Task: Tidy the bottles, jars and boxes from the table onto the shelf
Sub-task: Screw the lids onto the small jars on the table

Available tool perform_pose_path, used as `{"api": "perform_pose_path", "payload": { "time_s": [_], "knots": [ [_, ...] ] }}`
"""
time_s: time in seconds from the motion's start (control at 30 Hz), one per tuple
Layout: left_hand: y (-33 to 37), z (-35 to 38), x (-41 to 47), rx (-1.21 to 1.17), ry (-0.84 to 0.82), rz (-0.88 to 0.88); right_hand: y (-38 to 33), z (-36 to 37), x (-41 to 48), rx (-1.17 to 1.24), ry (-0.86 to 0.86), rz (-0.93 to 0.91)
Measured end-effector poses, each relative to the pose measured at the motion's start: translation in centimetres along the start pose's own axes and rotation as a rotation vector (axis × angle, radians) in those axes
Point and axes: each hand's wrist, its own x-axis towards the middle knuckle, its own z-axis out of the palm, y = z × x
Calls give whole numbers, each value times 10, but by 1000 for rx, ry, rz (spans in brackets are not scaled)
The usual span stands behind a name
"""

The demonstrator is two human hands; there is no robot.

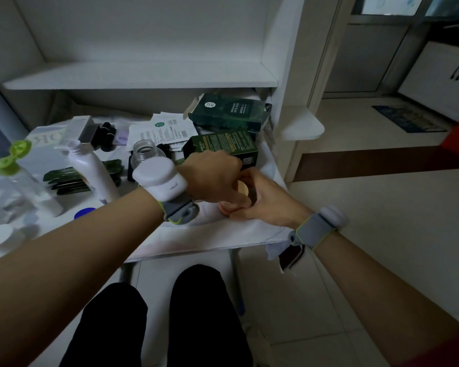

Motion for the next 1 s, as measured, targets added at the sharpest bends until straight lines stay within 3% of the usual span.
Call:
{"api": "perform_pose_path", "payload": {
  "time_s": [0.17,0.33,0.5,0.63,0.8,0.93,1.0],
  "knots": [
    [-2,-6,-1,-113,-86,97,0,0,1,34,8,21],
    [5,2,2,-17,-14,-57,1,-1,1,39,-23,35],
    [4,-5,1,-111,-86,60,0,-1,3,36,-7,22],
    [9,0,2,-7,-19,-73,0,-2,1,30,-22,31],
    [2,-6,0,-104,-118,58,0,-1,2,53,-12,25],
    [7,-1,1,4,-12,-82,1,-2,1,58,-28,27],
    [7,2,3,25,-14,-73,1,-2,1,59,-26,34]
  ]
}}
